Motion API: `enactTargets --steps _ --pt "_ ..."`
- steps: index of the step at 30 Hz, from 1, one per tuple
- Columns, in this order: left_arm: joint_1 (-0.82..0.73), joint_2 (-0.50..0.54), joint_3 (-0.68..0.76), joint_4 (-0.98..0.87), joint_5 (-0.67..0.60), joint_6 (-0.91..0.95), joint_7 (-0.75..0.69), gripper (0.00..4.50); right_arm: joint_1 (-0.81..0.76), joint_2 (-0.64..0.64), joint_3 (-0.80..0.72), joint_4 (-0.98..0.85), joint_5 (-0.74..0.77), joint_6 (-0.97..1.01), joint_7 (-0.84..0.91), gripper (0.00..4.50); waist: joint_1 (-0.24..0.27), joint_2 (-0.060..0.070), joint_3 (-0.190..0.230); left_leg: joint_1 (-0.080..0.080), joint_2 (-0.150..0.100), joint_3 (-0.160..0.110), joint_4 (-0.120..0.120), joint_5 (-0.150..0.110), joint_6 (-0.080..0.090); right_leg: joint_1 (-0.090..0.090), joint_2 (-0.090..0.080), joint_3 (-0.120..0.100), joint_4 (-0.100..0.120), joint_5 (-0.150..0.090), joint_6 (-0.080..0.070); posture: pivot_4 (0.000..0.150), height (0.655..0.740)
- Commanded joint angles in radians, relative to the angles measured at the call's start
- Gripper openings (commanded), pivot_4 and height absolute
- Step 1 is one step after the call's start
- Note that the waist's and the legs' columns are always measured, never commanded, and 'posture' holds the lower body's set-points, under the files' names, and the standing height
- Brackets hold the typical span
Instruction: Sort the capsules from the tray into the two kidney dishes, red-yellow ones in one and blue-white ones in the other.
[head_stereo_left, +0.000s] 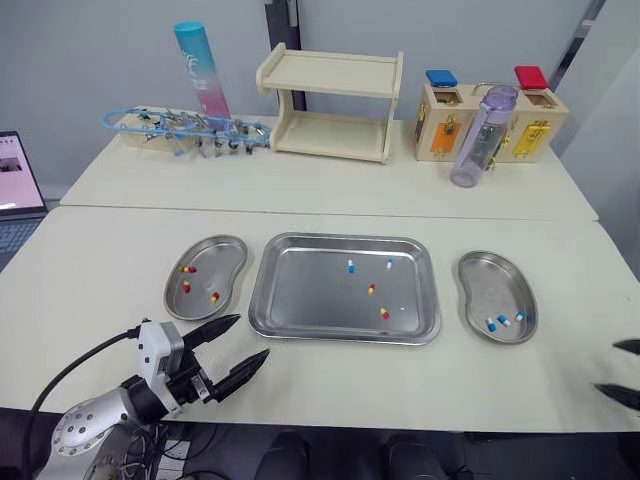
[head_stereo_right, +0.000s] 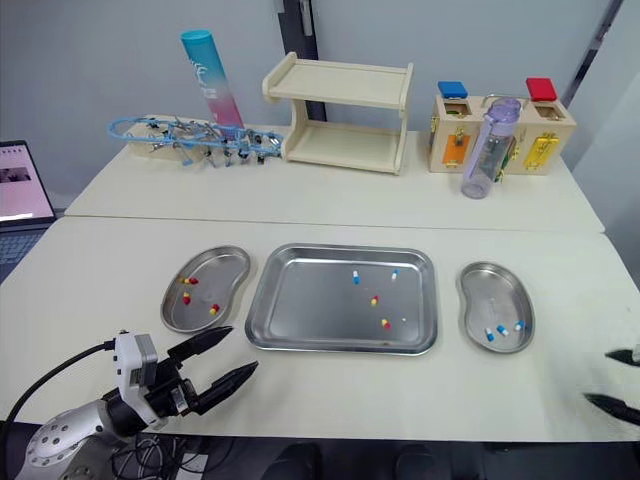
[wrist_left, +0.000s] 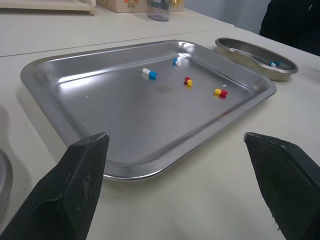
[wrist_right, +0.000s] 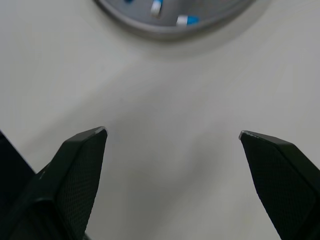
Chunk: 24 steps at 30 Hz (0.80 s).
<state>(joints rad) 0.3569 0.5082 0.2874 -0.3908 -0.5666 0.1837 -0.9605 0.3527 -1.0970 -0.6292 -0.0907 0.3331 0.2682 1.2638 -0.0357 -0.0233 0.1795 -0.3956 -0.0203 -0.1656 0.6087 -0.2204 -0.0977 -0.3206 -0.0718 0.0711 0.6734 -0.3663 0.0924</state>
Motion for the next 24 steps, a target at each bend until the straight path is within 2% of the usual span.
enactTargets --steps 1,4,7,10,13,18,24 --pt "-0.011 -0.003 -0.011 -0.052 0.002 -0.012 0.036 4.47 -0.093 -0.018 0.085 -0.231 0.077 0.099 -0.051 4.5 0.002 -0.001 0.0 0.0 0.0 0.0 0.0 0.0 0.0 0.0 0.0 0.0 0.0 0.0 0.0 0.15 0.74" --pt "-0.029 -0.002 -0.025 -0.081 -0.001 0.002 0.073 4.47 -0.245 0.021 0.242 -0.386 0.15 0.22 -0.145 4.5 0.007 -0.002 0.001 -0.001 0.0 -0.002 0.0 0.0 0.0 0.0 0.0 -0.001 -0.001 0.001 0.001 0.15 0.74" --pt "-0.023 0.004 -0.035 -0.095 -0.005 0.01 0.084 4.47 -0.342 0.063 0.352 -0.463 0.18 0.282 -0.201 4.5 0.014 -0.003 0.001 -0.003 -0.001 -0.004 0.0 0.0 0.0 0.0 0.0 -0.002 -0.003 0.001 0.002 0.15 0.74" --pt "-0.025 0.01 -0.046 -0.091 -0.001 0.013 0.09 4.5 -0.47 0.171 0.535 -0.502 0.139 0.328 -0.312 3.88 0.01 -0.003 0.001 -0.004 -0.001 -0.004 0.0 0.0 0.0 0.001 0.0 -0.003 -0.006 0.002 0.002 0.15 0.74" --pt "-0.035 0.014 -0.055 -0.09 -0.001 0.015 0.094 4.5 -0.567 0.307 0.71 -0.488 0.04 0.363 -0.448 2.82 0.008 -0.003 0.001 -0.004 -0.001 -0.005 0.0 0.0 0.0 0.001 0.0 -0.003 -0.008 0.002 0.002 0.15 0.74" --pt "-0.041 0.016 -0.063 -0.092 -0.004 0.018 0.097 4.5 -0.691 0.498 0.918 -0.424 -0.14 0.447 -0.651 2.82 0.004 -0.002 0.002 -0.004 -0.001 -0.005 0.0 0.0 0.0 0.0 0.001 -0.003 -0.007 0.002 0.002 0.15 0.74" --pt "-0.029 0.015 -0.068 -0.077 0.002 -0.003 0.081 4.5 -0.825 0.699 1.018 -0.273 -0.247 0.568 -0.812 2.82 0.003 -0.002 0.002 -0.003 -0.001 -0.006 -0.001 0.0 0.0 -0.002 0.001 -0.003 -0.005 0.003 0.001 0.15 0.74"
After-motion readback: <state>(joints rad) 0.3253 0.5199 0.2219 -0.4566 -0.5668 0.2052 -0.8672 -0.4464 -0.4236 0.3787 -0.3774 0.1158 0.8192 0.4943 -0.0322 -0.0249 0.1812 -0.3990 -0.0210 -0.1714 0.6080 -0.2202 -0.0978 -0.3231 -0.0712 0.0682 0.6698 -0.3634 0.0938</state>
